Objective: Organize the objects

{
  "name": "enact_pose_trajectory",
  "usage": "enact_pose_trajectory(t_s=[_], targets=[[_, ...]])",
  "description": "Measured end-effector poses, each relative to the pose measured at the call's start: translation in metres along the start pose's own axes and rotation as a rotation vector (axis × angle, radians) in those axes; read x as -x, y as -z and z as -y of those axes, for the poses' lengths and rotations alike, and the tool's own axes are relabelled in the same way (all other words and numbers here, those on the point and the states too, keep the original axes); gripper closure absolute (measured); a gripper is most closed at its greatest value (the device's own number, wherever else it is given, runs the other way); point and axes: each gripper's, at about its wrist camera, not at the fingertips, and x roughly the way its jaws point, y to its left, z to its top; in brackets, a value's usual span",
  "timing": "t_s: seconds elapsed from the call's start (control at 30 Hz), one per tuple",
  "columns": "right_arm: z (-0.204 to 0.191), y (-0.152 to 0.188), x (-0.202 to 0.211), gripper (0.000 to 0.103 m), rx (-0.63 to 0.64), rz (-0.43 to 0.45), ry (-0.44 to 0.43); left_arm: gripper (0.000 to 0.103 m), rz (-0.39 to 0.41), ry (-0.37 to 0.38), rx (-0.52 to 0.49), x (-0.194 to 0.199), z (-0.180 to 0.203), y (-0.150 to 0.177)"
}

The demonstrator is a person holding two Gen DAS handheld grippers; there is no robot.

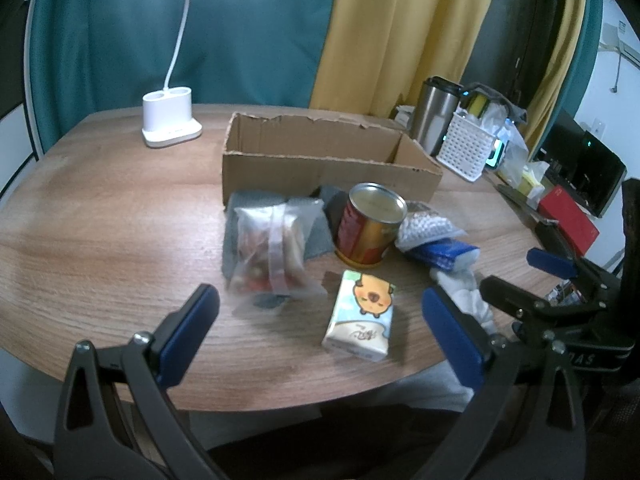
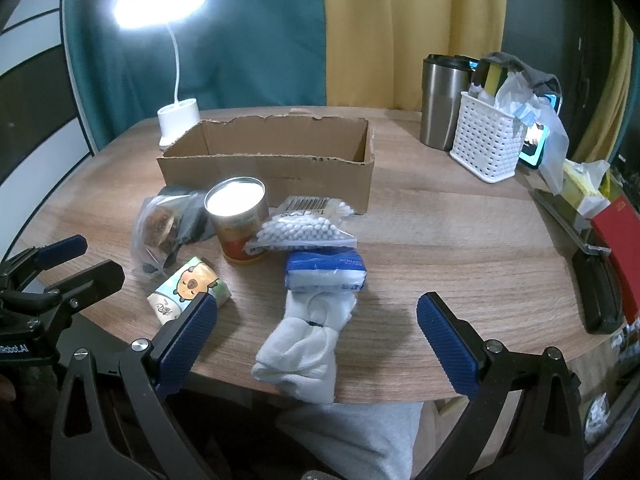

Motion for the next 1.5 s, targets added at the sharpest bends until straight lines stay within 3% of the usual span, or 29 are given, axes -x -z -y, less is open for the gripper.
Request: enact_pose_trajectory(t_s=[1.5], targets=[[0.005,0.002,-0.008,0.001,-0.014,-0.02,-0.02,0.001,-0.044,-0.002,-0.022,-0.014,0.005,0.001]])
